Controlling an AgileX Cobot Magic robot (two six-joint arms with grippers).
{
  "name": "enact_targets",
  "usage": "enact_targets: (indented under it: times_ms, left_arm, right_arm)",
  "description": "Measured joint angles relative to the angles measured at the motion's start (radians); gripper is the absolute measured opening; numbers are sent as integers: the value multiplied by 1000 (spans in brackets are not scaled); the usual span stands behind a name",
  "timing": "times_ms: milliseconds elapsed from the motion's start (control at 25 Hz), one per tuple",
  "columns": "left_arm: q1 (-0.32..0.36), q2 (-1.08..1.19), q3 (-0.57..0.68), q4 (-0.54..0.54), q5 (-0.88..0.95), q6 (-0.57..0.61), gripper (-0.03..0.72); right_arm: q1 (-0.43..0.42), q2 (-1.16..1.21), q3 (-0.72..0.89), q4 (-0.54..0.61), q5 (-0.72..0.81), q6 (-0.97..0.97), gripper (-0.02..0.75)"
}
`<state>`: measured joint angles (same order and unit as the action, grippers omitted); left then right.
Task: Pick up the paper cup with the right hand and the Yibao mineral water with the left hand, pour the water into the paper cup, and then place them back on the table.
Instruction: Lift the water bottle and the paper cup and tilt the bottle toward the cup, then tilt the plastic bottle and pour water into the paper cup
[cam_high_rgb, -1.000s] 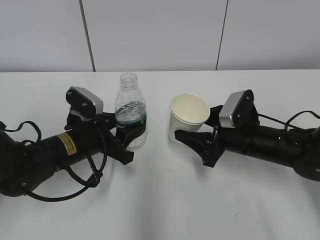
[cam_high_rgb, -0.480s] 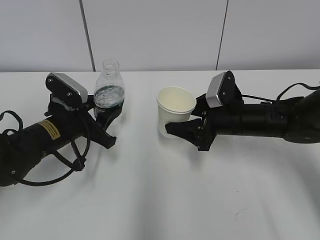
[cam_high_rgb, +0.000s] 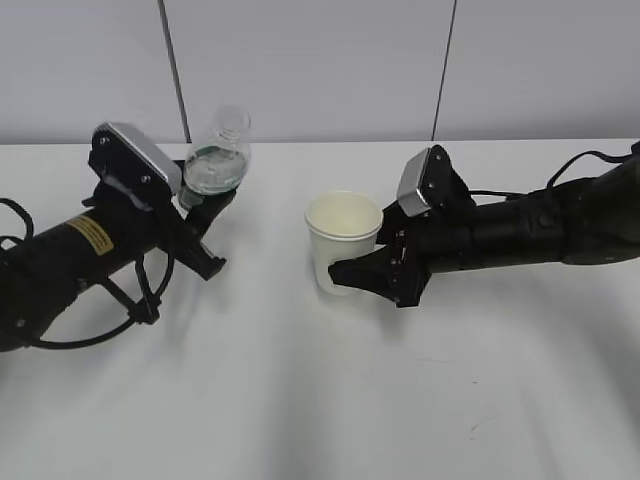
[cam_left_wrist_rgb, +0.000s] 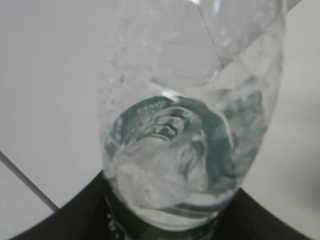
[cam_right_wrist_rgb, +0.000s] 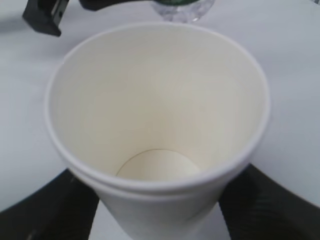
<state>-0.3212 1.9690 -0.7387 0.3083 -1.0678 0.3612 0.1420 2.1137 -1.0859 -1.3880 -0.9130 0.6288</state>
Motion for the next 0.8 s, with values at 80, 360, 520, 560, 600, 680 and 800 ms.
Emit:
enact_targets:
  times_ms: [80, 360, 520, 560, 600, 680, 800]
  left_arm:
    - [0, -18, -35, -2, 60, 18, 343]
    - [0, -21, -94, 2, 131, 143, 343]
    - [0, -21, -94, 2, 134, 261, 343]
    - [0, -21, -94, 2, 134, 281, 343]
    - [0, -21, -94, 2, 134, 291, 343]
    - [0, -21, -94, 2, 131, 305, 343]
    - [0, -21, -94, 2, 114, 359, 343]
  right_arm:
    - [20, 0, -8, -10, 0, 8, 512]
    - [37, 2, -59, -63, 0, 115, 512]
    - [37, 2, -114, -154, 0, 215, 512]
    - [37, 2, -127, -170, 0, 228, 512]
    - [37, 2, -137, -186, 0, 242, 512]
    - [44, 2, -160, -219, -2, 266, 512]
    - [53, 2, -186, -257, -4, 305, 512]
